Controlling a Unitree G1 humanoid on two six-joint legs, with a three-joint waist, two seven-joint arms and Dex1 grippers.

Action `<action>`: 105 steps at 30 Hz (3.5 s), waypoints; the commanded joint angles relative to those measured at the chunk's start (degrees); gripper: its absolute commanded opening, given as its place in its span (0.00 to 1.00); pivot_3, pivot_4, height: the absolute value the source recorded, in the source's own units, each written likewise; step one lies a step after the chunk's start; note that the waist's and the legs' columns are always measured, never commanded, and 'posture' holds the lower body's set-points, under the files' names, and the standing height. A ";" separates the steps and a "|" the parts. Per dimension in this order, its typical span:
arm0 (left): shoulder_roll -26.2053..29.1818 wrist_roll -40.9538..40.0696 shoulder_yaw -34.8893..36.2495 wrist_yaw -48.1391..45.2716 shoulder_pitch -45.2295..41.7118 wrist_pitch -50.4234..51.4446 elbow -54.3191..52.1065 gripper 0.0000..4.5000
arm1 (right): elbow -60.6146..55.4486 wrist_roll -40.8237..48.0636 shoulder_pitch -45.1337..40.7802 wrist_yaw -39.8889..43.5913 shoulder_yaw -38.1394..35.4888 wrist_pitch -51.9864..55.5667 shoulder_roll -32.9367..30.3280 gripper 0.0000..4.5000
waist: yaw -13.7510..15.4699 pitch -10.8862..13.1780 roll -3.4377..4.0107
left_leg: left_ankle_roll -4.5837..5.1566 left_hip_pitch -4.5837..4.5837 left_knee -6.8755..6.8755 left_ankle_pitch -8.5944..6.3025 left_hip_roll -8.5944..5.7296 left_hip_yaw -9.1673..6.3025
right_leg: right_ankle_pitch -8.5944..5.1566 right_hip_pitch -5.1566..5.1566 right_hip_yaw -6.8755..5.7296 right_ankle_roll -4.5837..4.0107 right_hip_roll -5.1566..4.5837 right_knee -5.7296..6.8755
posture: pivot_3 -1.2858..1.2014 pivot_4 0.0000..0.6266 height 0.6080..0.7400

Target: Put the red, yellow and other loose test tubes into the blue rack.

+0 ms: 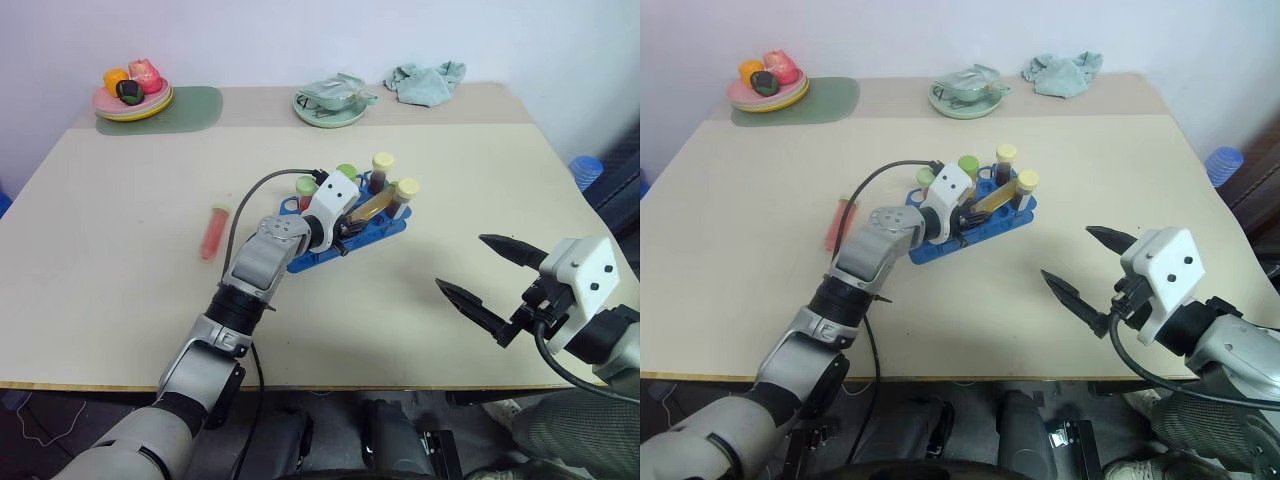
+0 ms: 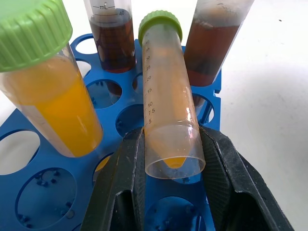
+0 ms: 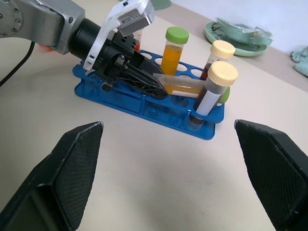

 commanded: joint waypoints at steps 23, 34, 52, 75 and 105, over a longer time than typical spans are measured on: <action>4.91 -10.51 10.30 -6.98 5.48 -15.40 -14.67 0.32 | 2.88 -1.09 -4.23 3.10 3.07 -1.91 -0.98 1.00 | -0.05 0.00 0.01 | 0.00 0.00 0.00 0.00 0.00 0.00 | 0.00 -0.01 -0.01 0.00 0.00 -0.01 | 0.52 0.24 1.00; 6.89 -10.39 23.94 16.56 -0.92 2.80 -15.97 0.32 | 9.85 -3.32 -11.41 7.95 9.03 -4.12 -1.95 1.00 | -0.03 0.01 -0.01 | 0.00 -0.01 0.06 0.00 0.01 0.00 | 0.00 -0.02 0.00 0.00 0.01 0.03 | 0.52 0.24 1.00; 14.81 -9.15 26.73 20.98 10.10 13.91 -19.41 0.32 | 18.48 -7.00 -19.94 14.35 16.75 -7.62 -1.31 1.00 | -0.10 0.01 -0.01 | -0.01 -0.07 0.14 -0.01 0.01 -0.02 | 0.00 -0.06 -0.02 0.00 0.03 0.08 | 0.52 0.24 1.00; 14.71 -10.15 21.00 18.59 18.49 20.48 -25.61 0.32 | 20.46 -8.04 -21.26 17.16 17.71 -8.42 -0.80 1.00 | -0.16 0.01 0.00 | 0.00 -0.13 0.33 -0.05 0.01 0.00 | 0.00 -0.09 -0.02 -0.01 0.03 0.23 | 0.52 0.24 1.00; 21.89 -13.32 24.24 15.47 23.92 31.70 -37.44 0.99 | 20.98 -6.79 -25.28 18.54 19.57 -6.14 -1.75 1.00 | -0.06 0.01 0.01 | 0.02 -0.15 0.37 -0.08 0.01 0.00 | -0.01 -0.10 -0.01 -0.02 0.02 0.27 | 0.52 0.24 1.00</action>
